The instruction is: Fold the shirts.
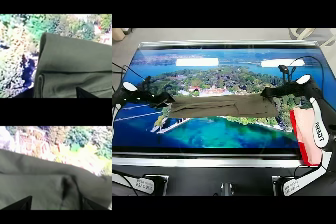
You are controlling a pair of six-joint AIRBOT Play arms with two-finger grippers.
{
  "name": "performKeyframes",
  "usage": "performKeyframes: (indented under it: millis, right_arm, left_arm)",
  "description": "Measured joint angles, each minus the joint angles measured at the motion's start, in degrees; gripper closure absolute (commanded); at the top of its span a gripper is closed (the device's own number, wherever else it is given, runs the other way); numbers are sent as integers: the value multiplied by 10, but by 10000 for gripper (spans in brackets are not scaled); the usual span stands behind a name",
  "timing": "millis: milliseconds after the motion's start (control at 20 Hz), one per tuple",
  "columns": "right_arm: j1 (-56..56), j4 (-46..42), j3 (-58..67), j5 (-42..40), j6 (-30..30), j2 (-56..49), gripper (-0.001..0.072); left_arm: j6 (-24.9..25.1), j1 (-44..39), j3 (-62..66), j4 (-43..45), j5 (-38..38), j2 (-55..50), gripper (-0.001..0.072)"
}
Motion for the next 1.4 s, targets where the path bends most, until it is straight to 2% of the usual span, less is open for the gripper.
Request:
performKeyframes:
  millis: [300,550,600,650,700,800,850,900,950,1150,1400]
  right_arm:
    - [-71,-29,16,118,11,-20,-8]
    - [-63,13,18,164,32,-68,-3]
    - [-55,21,19,166,38,-75,73]
    - [-44,29,19,164,45,-81,349]
    - [-34,26,19,154,50,-85,685]
    - [-17,15,22,140,61,-86,697]
    - [-10,19,27,136,61,-78,697]
    - [-2,26,30,134,61,-65,697]
    - [3,29,33,133,61,-50,698]
    - [37,34,39,137,62,33,697]
    - [85,33,40,188,68,144,697]
  left_arm:
    - [0,10,24,-2,-28,83,85]
    - [0,-25,27,-2,-33,154,85]
    - [0,-36,27,-2,-33,161,85]
    - [0,-49,27,-2,-33,166,85]
    - [0,-62,27,-2,-33,167,86]
    - [0,-93,27,-2,-25,163,96]
    - [0,-112,27,-2,-17,156,150]
    - [0,-134,27,-2,-6,146,452]
    - [0,-155,27,-2,9,134,670]
    - [0,-257,27,-45,85,58,681]
    - [0,-360,27,-167,152,-47,681]
